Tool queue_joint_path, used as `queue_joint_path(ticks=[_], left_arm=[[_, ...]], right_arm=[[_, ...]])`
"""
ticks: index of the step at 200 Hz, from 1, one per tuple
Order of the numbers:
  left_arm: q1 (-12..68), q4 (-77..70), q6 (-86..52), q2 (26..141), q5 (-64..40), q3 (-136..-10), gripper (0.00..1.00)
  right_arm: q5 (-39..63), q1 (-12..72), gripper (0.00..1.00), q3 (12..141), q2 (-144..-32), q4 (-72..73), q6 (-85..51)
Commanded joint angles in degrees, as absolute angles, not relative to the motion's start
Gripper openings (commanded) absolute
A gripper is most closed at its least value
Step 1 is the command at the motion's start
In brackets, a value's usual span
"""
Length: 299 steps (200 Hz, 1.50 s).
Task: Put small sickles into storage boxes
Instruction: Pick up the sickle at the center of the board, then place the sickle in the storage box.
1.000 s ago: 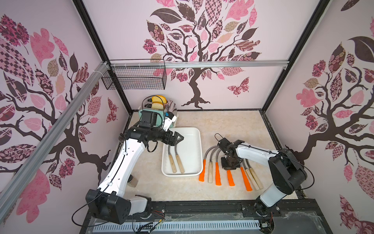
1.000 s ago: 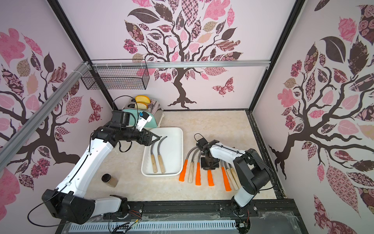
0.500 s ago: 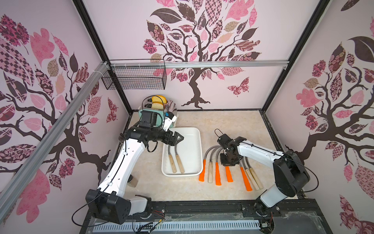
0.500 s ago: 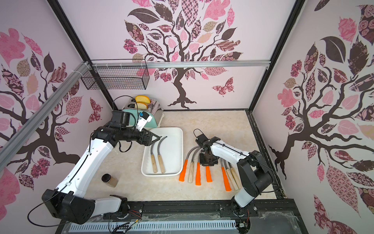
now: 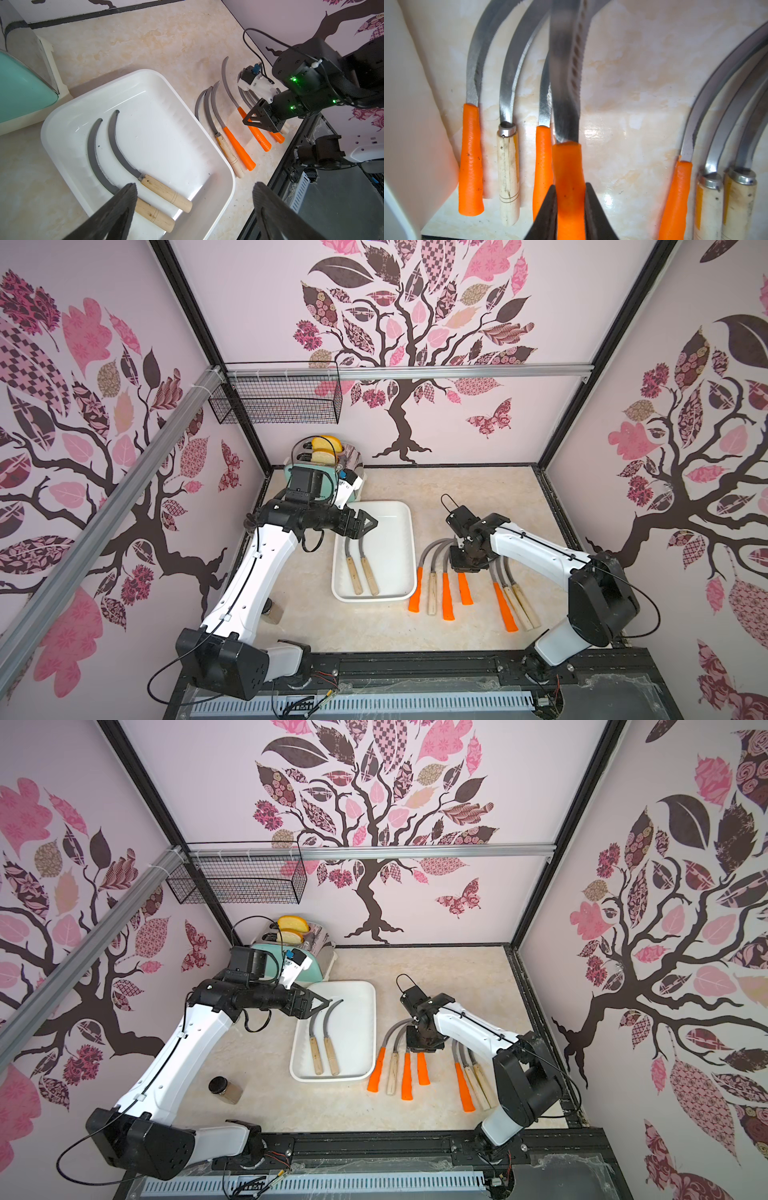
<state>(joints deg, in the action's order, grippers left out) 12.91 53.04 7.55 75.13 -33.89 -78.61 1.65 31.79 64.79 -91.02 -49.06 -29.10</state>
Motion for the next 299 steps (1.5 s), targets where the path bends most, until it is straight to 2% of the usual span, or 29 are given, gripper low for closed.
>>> queue_joint_path(ticks=[1, 176, 299], left_arm=[[12.8, 52.0, 7.1, 74.3, -34.7, -78.3, 0.91], [10.2, 52.0, 4.9, 73.8, -36.6, -79.7, 0.92], [8.7, 55.0, 5.3, 72.2, -34.9, -79.7, 0.91]], right_arm=[[3.1, 31.6, 0.00, 68.0, -90.2, -50.4, -28.6], [8.0, 36.5, 0.00, 86.5, -97.8, -52.4, -29.3], [10.9, 43.8, 0.00, 106.5, -111.9, -55.2, -29.1]])
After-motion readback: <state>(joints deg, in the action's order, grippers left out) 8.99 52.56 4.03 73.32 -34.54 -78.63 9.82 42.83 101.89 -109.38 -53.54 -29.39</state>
